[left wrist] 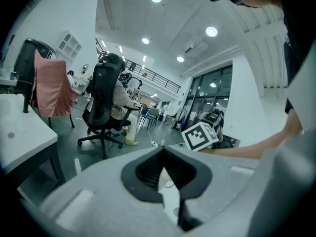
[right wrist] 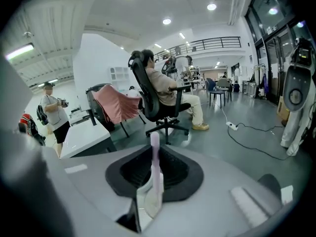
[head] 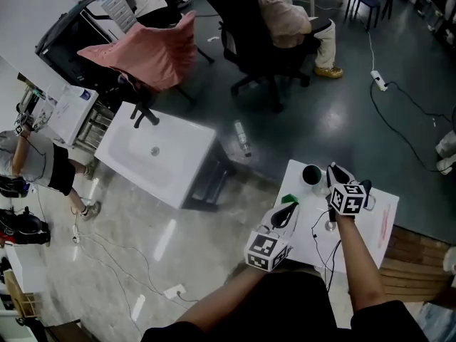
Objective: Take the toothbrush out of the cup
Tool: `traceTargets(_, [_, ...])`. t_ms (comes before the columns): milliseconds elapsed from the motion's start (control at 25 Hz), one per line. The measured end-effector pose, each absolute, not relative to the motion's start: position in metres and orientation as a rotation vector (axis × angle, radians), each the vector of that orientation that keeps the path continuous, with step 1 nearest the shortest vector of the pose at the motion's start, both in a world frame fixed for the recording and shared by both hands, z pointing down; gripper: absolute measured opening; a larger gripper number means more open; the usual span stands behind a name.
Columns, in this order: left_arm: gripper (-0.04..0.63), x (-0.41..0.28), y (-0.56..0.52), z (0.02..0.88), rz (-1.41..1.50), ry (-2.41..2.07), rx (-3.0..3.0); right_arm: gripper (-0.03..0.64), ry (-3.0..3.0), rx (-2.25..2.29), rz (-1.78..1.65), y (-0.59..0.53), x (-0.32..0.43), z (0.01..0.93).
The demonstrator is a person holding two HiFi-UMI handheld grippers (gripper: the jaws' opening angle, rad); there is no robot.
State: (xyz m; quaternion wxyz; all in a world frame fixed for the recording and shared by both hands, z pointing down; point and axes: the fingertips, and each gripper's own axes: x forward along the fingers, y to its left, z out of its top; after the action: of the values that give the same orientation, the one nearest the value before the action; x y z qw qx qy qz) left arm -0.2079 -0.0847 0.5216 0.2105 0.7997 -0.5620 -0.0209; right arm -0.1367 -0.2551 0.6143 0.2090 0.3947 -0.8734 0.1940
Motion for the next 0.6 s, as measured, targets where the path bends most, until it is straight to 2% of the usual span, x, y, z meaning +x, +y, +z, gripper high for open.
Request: traceTargets(600, [0.002, -0.152, -0.05, 0.475, -0.129, -1.378, 2.424, 0.049, -2.629, 1.334, 0.527, -0.169, -0.084, 0.456])
